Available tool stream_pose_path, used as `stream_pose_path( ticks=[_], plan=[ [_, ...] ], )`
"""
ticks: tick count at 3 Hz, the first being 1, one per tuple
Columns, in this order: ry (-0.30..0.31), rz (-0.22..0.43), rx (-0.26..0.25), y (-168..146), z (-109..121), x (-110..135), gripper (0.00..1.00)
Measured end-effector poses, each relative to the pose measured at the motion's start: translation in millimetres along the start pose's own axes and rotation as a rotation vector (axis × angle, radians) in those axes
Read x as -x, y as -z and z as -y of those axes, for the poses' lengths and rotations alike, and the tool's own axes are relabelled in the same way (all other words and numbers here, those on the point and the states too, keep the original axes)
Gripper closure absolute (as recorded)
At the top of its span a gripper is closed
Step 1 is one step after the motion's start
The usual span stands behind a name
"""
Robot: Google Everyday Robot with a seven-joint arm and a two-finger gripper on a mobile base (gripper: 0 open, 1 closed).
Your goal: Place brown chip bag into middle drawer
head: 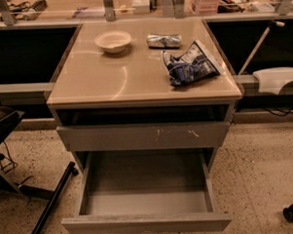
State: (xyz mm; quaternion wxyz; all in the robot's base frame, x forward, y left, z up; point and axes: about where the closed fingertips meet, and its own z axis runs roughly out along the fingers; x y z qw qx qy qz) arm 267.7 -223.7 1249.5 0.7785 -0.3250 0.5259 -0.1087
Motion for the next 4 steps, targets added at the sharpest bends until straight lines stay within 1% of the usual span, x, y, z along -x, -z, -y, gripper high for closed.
stream_pose_path(
  ticks=[1,2,3,4],
  plan=[
    [0.000,-0.057,0.054,-11.6,-30.9,-34.0,1.00],
    [0.000,-0.057,0.055,-11.7,-31.1,-33.7,1.00],
    [-0.010,-0.073,0.076,-9.9,-58.8,-55.2,1.00],
    [-0.027,-0.026,0.057,17.6,-99.8,-66.3,1.00]
  ],
)
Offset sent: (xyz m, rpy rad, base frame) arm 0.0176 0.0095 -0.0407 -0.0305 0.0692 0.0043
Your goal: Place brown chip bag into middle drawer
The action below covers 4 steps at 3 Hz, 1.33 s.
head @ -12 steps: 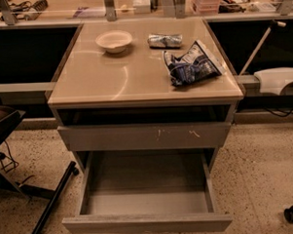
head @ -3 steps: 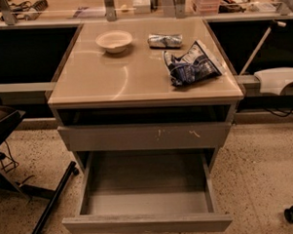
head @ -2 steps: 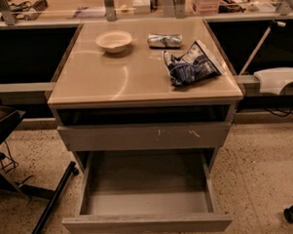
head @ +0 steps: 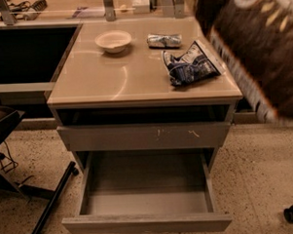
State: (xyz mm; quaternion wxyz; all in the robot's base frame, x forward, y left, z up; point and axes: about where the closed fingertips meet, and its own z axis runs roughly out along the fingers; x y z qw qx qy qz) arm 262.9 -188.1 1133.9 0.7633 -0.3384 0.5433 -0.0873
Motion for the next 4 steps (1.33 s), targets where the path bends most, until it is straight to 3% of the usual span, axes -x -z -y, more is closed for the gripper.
stream_pose_path(
  ticks=[1,2,3,4],
  plan=[
    [-0.003,-0.024,0.055,17.7,-60.4,-36.9,1.00],
    [-0.005,-0.084,0.085,14.7,-81.6,-77.1,1.00],
    [-0.005,-0.084,0.085,14.6,-81.7,-77.3,1.00],
    [-0.007,-0.103,0.070,9.1,-93.4,-106.5,1.00]
  ],
)
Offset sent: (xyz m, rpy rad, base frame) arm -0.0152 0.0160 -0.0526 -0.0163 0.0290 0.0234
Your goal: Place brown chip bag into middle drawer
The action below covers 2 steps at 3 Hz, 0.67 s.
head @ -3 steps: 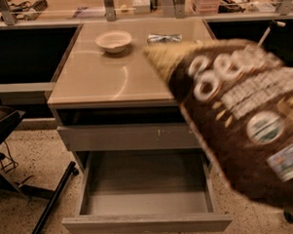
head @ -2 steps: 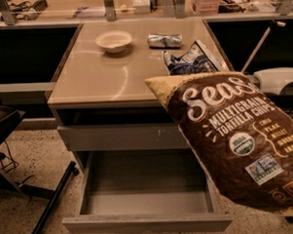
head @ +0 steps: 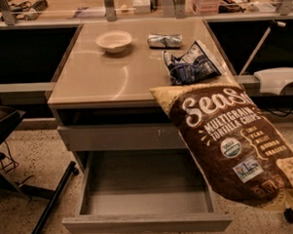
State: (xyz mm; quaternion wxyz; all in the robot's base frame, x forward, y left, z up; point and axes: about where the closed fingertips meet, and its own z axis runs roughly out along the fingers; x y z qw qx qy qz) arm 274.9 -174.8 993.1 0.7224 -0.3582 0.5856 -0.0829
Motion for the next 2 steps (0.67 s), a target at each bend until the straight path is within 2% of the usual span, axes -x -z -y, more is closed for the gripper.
stream_pose_path(
  ticks=[1,2],
  plan=[
    [0.024,-0.075,0.019,-34.1,-29.3,-75.1,1.00],
    [0.086,-0.235,0.075,-57.4,-68.2,-190.8,1.00]
  ],
)
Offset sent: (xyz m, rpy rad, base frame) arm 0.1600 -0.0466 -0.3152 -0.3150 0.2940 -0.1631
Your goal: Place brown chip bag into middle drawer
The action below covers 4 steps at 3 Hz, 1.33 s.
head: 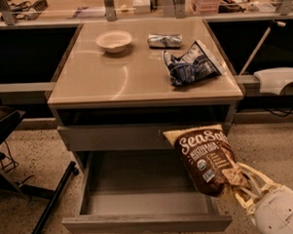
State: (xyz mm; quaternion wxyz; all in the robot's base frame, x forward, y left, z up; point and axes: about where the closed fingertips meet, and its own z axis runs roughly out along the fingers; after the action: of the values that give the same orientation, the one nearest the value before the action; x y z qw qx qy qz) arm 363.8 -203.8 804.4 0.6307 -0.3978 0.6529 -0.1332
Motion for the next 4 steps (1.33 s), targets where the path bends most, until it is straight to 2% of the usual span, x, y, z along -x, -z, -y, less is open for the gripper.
stream_pose_path(
  ticks=[1,2,3,4],
  plan=[
    [0.000,0.000,0.000,-0.1,-0.1,0.1,1.00],
    [-0.024,-0.037,0.035,-16.7,-20.7,-32.9,1.00],
    [-0.028,-0.120,0.125,-45.3,-74.8,-97.6,1.00],
    [-0.006,-0.247,0.173,-54.3,-117.4,-156.6,1.00]
  ],
)
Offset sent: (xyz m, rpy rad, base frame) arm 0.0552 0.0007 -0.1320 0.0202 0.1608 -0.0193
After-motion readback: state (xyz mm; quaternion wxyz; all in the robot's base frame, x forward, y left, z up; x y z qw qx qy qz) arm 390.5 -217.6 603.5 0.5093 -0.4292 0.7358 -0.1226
